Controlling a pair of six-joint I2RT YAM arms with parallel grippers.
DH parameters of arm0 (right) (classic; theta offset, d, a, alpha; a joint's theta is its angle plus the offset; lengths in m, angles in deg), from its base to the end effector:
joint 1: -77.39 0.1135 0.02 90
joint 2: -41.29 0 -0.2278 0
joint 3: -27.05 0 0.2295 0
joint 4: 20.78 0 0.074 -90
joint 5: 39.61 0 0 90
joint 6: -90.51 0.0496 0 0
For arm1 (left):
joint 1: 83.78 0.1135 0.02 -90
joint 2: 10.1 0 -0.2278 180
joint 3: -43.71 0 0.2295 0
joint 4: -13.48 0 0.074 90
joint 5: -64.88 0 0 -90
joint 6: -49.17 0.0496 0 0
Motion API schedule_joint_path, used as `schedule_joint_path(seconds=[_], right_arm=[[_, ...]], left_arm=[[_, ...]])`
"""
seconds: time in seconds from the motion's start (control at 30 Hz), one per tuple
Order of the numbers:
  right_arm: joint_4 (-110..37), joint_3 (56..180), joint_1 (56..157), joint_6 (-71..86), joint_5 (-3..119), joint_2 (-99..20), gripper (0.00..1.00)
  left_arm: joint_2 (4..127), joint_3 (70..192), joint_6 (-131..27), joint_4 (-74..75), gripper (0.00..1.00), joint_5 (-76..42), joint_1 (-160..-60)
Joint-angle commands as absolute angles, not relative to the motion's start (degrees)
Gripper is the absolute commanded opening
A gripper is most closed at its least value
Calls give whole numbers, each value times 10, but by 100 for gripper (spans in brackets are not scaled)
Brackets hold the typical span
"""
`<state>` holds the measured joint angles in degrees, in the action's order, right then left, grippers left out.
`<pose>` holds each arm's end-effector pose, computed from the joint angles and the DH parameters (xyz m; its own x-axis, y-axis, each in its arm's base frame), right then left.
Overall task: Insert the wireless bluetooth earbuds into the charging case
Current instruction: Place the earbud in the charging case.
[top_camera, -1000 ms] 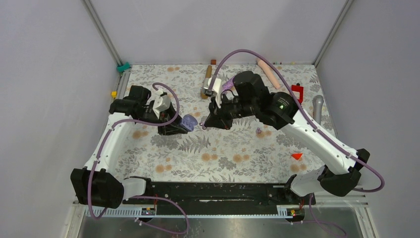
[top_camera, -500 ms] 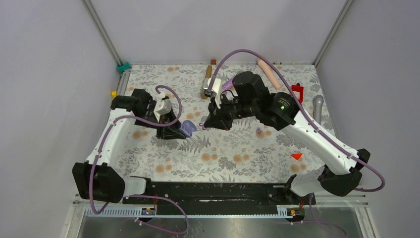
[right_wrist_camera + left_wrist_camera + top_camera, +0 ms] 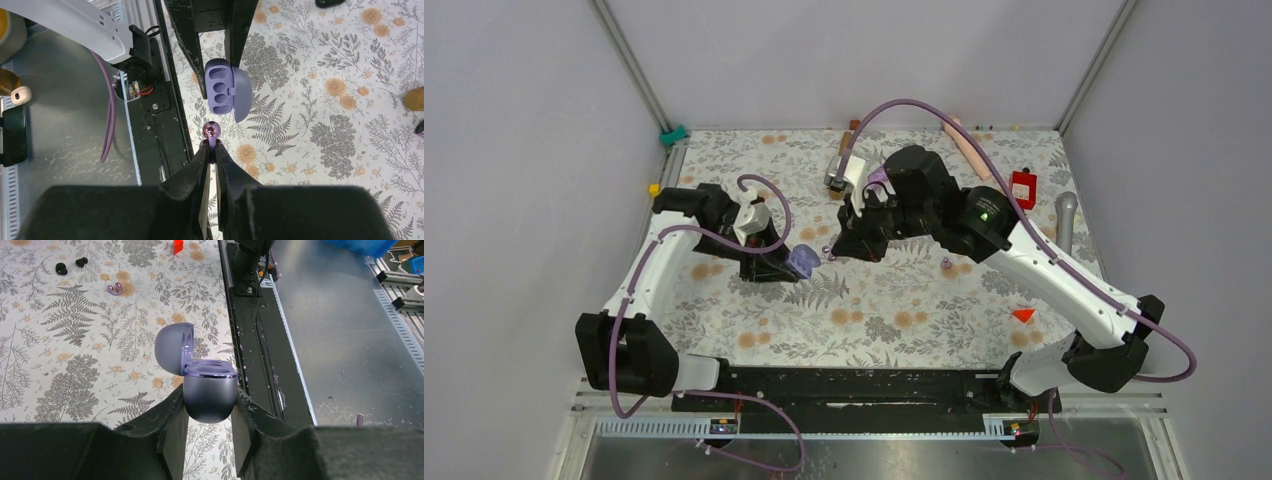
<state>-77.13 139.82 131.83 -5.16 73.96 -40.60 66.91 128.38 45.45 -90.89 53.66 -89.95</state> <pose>0.1541 0.2496 0.4054 -0.1545 -0.3718 -0.9154 -0.9756 0.2036 0.0819 0.1802 -0.0684 0.2830 -0.1569 0.2123 -0.9645 0.9793 -0.0932 -0.1798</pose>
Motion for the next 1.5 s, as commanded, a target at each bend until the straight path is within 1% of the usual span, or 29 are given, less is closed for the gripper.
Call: schedule_joint_path(seconds=[0.0, 0.43, 1.0, 1.47], right_arm=[[-740, 1399, 1330, -31, 720, -418, 13], [-739, 1393, 1374, -61, 668, -450, 13], [-729, 1380, 1389, -75, 639, -457, 13], [-728, 1381, 1408, -93, 593, -470, 13]], left_arm=[[667, 1292, 490, -940, 0, 576, -897], [689, 1280, 496, -940, 0, 605, -897], [681, 1268, 501, -939, 0, 622, -896], [670, 1262, 501, -939, 0, 628, -896]])
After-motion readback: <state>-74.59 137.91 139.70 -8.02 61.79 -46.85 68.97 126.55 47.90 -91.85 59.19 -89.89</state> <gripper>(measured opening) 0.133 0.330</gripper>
